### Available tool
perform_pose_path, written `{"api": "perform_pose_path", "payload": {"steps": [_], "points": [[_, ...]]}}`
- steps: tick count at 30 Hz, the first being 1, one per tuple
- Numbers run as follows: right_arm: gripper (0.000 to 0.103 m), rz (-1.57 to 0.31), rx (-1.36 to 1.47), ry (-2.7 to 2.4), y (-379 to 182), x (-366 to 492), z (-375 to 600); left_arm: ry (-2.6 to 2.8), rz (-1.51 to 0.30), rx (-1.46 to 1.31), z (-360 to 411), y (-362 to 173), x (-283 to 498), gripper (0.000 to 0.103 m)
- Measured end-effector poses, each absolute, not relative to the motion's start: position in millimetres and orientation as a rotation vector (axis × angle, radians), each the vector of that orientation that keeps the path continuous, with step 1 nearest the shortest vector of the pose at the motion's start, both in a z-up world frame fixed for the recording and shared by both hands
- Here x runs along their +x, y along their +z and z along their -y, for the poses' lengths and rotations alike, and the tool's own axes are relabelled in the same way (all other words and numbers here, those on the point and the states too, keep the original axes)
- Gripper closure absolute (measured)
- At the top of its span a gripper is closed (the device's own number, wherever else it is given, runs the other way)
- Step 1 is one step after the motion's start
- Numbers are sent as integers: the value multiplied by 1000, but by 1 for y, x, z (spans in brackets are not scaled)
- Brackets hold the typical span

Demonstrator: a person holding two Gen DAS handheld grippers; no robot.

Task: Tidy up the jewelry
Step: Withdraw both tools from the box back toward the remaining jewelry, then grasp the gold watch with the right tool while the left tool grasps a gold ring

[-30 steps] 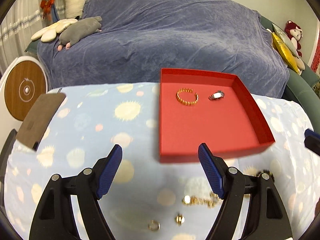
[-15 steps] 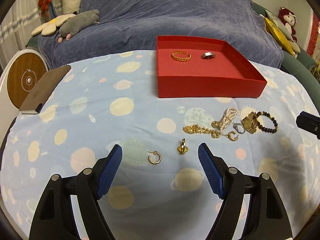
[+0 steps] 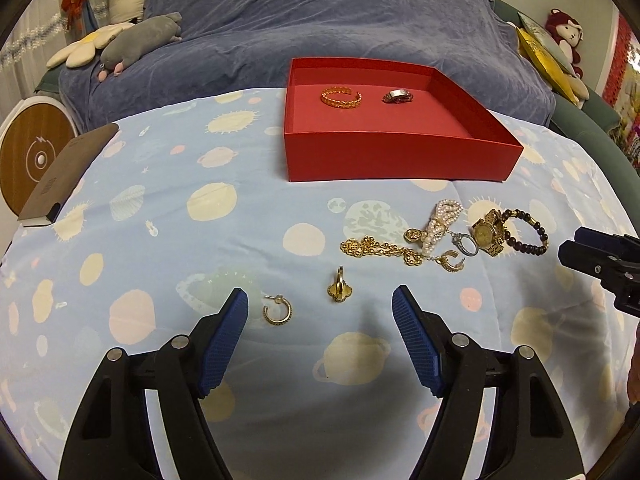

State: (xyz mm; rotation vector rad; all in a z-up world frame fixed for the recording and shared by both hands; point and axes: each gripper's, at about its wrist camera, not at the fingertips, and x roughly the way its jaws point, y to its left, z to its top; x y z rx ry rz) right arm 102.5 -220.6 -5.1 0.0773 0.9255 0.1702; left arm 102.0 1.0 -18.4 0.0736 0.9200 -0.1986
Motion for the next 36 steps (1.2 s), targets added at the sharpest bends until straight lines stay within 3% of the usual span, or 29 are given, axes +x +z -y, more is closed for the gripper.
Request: {"api": "perform_pose_path", "payload": {"steps": [10,17,33,34,36], "points": [[45,-937,115,210,-11,119,217,-179,-940,35,-4,-19,108,32],[76,-1002,90,326,-32,130,180,-160,-953,4,-9,-19,110,32],[74,-977,204,285,-41,157,183,-155,-955,-20,-27,-18,105,32],[76,-974,191,282,-41,157,181,-154,-957,-19,-27,-19,104,32],[88,-975,184,281,-41,156,181,-154,-960,-21,-28,-20,105,32]]}}
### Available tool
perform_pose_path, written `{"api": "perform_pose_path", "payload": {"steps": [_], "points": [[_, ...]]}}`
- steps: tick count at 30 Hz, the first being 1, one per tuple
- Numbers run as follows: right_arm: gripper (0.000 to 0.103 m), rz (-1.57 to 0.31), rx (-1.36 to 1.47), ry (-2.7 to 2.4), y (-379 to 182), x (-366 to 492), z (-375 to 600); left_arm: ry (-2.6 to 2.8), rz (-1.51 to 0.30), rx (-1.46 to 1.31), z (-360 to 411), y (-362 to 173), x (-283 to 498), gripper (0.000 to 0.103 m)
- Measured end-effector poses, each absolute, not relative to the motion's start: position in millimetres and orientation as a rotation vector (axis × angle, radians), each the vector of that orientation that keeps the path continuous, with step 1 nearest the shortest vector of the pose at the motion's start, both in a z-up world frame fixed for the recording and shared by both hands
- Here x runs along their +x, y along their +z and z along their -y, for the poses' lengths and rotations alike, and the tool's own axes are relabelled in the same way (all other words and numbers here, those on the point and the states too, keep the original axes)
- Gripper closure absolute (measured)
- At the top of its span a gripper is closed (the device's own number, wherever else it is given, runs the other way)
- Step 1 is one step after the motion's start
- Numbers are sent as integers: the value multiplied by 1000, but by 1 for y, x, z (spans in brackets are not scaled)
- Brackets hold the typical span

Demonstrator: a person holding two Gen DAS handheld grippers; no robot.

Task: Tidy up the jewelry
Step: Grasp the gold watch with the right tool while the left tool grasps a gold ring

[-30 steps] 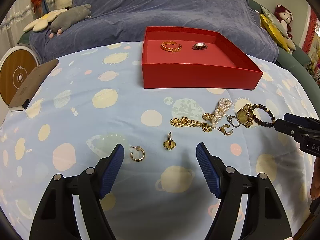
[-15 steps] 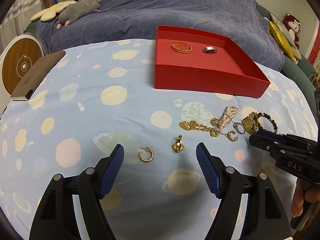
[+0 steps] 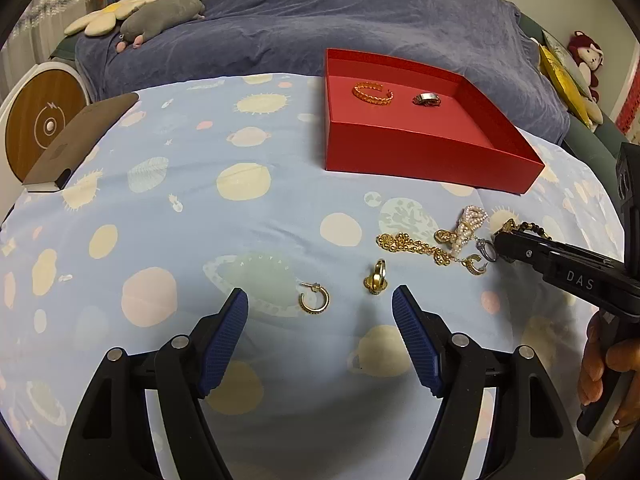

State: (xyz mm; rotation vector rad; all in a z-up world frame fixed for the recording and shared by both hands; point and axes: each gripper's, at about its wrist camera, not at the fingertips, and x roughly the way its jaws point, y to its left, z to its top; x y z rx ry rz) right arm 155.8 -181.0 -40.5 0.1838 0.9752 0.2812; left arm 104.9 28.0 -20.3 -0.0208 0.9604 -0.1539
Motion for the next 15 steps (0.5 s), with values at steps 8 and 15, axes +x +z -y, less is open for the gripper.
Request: {"api": "perform_pose_path", "payload": {"steps": [8,15], "points": [[88,-963,194,297,-30,143,184,-177,-960,-16,-23,-22,103,32],[88,-945,196,332,-17,130,185,-210,-939,0,-13,-22,104,35]]}}
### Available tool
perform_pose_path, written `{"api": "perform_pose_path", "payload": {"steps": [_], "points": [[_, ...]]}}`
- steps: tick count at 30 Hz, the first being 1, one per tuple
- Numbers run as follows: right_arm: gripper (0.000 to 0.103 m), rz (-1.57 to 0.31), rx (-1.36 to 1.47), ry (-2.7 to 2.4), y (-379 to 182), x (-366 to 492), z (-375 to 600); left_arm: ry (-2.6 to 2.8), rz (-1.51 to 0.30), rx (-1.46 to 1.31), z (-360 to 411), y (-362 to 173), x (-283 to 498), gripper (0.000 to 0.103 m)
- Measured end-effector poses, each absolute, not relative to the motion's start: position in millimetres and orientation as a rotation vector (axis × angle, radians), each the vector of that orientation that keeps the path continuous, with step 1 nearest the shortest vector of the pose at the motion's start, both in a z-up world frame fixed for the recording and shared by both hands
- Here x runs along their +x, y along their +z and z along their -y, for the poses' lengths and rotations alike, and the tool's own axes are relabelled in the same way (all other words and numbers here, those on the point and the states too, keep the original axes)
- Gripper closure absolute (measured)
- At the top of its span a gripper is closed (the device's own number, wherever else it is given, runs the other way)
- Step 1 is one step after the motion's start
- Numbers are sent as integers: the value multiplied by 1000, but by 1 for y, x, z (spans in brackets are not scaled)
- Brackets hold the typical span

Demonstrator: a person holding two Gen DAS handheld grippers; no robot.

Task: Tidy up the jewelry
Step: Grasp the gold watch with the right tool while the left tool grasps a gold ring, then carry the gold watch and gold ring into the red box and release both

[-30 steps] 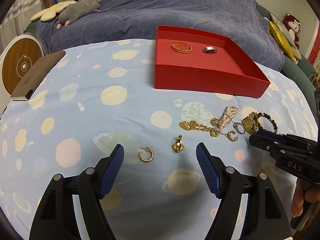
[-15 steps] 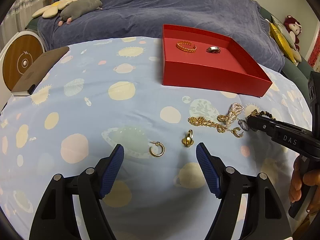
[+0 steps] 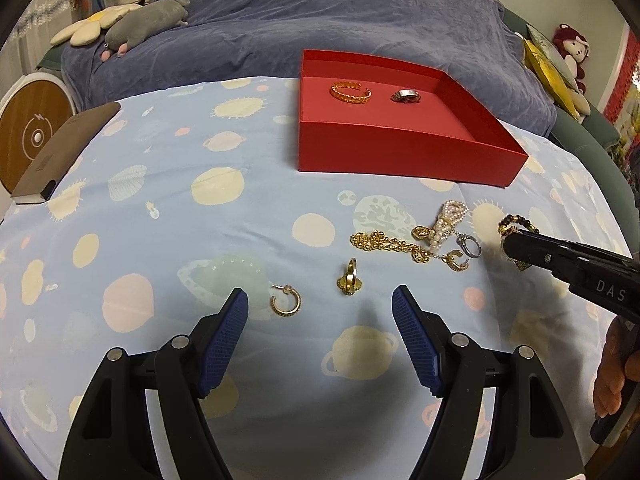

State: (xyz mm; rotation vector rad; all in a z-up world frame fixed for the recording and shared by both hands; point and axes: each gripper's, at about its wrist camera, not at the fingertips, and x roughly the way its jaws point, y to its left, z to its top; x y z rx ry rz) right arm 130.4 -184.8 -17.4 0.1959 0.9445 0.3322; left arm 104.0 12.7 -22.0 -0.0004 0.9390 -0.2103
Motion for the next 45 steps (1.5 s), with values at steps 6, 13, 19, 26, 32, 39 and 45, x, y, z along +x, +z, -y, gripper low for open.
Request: {"api": "perform_pose_path", "payload": {"steps": [6,13,19,26,32,39,45], "points": [[88,-942,196,327,-16,128,188,-226,-931,17,-2,-26,112,53],[88,-936,190,325,-14,126,189,-242,-956,17,5,-34,119,82],[88,-931,195,323,-11,125,191,-256,-958,24,11,-35,122,98],[88,-902,196,330,1,117,196,-313,-925,-5,17,-18,116,98],[88,-875,210,340,14,114,202,-342,-898,-47,20,1,117,98],[88,-818,256,356,52,123,217,-411,-879,-145,21,42,133,98],[88,-775,268,358,83,163,228,-476,-882,-203,16,68,181,98]]}}
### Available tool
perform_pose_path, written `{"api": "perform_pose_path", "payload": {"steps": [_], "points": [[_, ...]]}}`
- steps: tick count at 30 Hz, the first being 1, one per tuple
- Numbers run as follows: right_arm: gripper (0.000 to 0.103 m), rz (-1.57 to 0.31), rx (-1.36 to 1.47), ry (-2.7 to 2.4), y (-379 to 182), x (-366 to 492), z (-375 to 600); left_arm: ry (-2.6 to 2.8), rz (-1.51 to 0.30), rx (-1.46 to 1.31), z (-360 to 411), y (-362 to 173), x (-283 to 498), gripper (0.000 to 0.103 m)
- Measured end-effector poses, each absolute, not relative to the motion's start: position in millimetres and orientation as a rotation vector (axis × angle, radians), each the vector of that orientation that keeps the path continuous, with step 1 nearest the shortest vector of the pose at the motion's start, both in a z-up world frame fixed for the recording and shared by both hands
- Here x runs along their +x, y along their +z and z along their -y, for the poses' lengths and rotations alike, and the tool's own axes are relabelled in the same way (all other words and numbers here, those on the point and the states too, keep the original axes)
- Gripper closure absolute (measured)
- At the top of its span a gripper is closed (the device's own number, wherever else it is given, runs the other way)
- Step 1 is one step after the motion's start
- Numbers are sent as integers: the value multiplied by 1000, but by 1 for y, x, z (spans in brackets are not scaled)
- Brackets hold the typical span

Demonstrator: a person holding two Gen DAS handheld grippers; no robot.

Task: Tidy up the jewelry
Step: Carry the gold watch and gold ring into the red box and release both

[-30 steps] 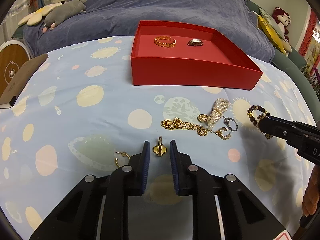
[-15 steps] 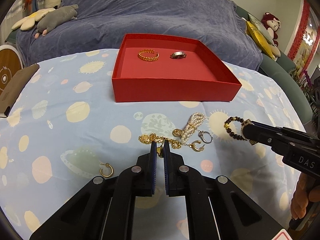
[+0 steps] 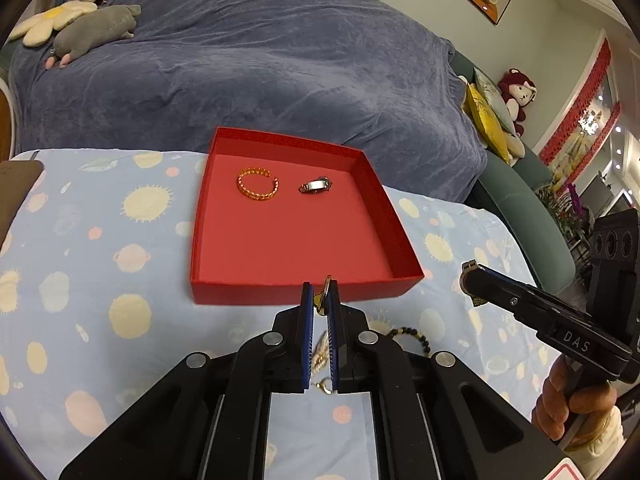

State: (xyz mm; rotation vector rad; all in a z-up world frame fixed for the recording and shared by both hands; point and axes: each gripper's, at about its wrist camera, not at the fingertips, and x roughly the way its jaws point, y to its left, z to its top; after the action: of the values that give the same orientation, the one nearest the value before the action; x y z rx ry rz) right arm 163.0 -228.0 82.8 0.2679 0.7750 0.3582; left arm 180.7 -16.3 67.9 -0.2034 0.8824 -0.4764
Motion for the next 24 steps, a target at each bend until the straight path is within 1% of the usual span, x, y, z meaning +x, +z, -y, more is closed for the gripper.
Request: {"api": "perform_pose_path", "payload": {"steps": [5,10,16,20,22,23,24], "points": [[88,-789,297,357,84,209,228,-515,-971,-304,16,60,235,98],[88,-882,354,369,55,250,224,-500,-1074,-395,15,30,278,98],[88,-959,339,327,20,282,219,-434,-1105,-321,20,9,306,98],[87,-958,306,288,9,303,217,-397,-1095,-264,26,4,324,97],[86,-925,290,272,9,308,217,-371,-1092,-253,26,3,331,91],[86,-904,276,263,11,308,218,-355,-1085,-245,26,3,334,85],[84,-883,261,256,14,308,218,-334,-1070,-235,25,5,336,74]]}}
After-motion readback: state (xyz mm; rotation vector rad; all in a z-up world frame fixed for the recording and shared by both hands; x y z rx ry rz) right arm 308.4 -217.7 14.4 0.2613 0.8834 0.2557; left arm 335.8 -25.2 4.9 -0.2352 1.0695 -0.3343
